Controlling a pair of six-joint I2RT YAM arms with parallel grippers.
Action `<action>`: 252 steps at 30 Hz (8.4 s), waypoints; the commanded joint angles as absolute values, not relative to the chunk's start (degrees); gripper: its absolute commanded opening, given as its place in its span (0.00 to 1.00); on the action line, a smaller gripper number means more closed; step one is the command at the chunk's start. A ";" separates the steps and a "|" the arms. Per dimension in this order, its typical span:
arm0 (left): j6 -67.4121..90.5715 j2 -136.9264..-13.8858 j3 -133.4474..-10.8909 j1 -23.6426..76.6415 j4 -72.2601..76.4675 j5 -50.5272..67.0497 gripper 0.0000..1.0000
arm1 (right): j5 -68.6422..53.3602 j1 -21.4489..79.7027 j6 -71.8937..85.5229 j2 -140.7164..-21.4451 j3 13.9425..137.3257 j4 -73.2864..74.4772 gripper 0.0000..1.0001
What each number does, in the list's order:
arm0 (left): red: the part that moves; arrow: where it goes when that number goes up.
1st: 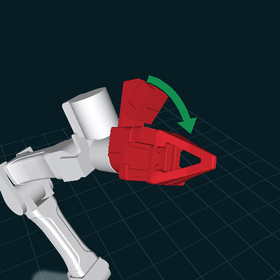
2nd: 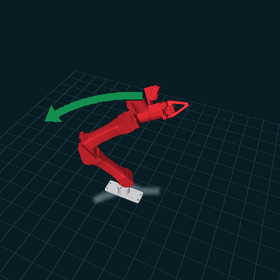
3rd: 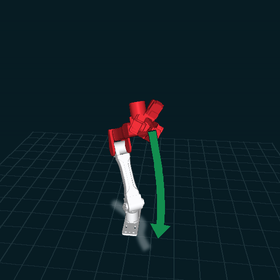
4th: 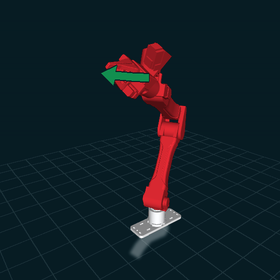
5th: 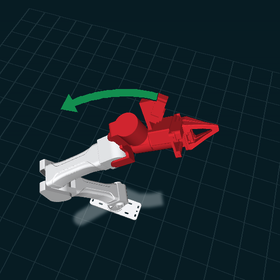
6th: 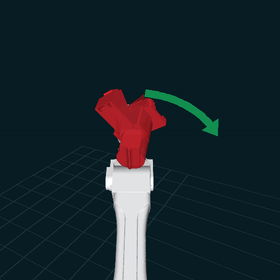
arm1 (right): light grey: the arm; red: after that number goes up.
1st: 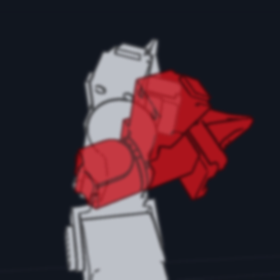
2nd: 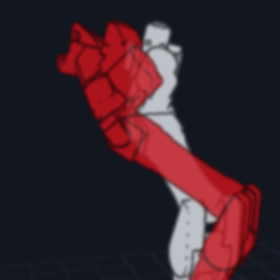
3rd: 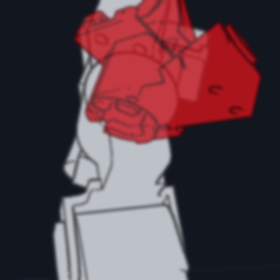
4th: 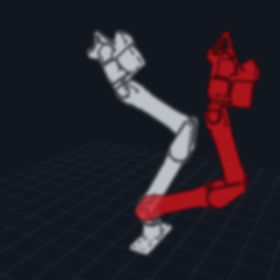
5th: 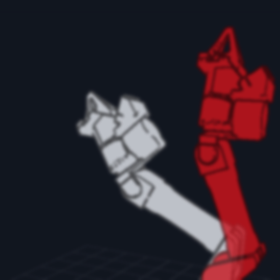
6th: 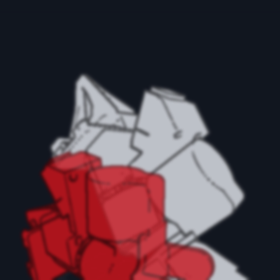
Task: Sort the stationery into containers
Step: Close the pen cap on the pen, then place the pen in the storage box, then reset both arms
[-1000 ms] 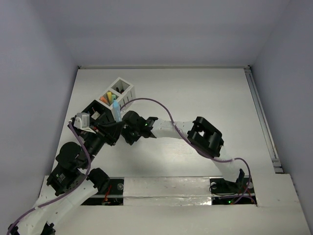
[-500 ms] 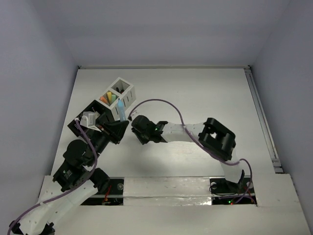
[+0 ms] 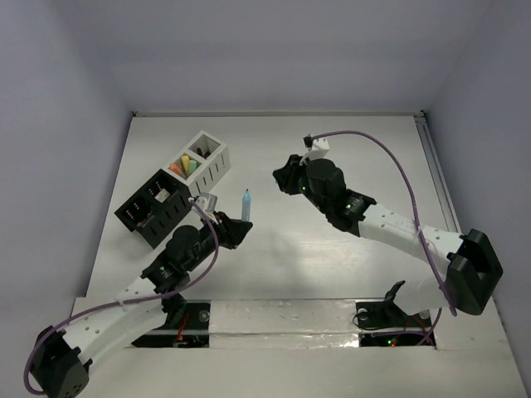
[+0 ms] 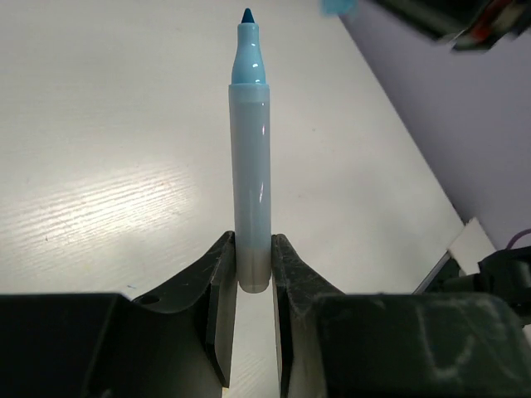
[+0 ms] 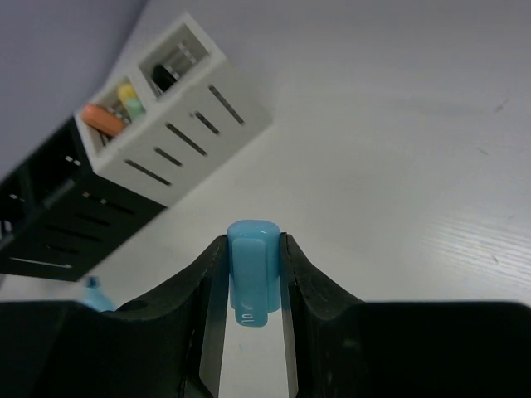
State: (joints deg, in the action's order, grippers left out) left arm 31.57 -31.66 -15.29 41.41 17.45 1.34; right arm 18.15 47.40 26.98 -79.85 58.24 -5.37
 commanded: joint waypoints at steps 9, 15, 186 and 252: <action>26.37 -37.17 -11.34 41.75 37.35 4.75 0.00 | 9.86 46.32 37.52 -81.73 60.38 -21.00 0.00; 26.19 -39.90 -11.43 41.75 38.93 5.01 0.00 | 5.45 46.32 41.57 -86.31 60.73 -25.57 0.00; 26.03 -12.14 -37.25 41.75 -5.18 -10.54 0.99 | 6.87 48.69 36.83 -120.38 96.64 -33.05 0.00; 21.88 -13.09 -40.78 38.58 -12.57 -21.54 0.99 | 7.72 55.90 16.87 -99.69 74.48 -37.61 1.00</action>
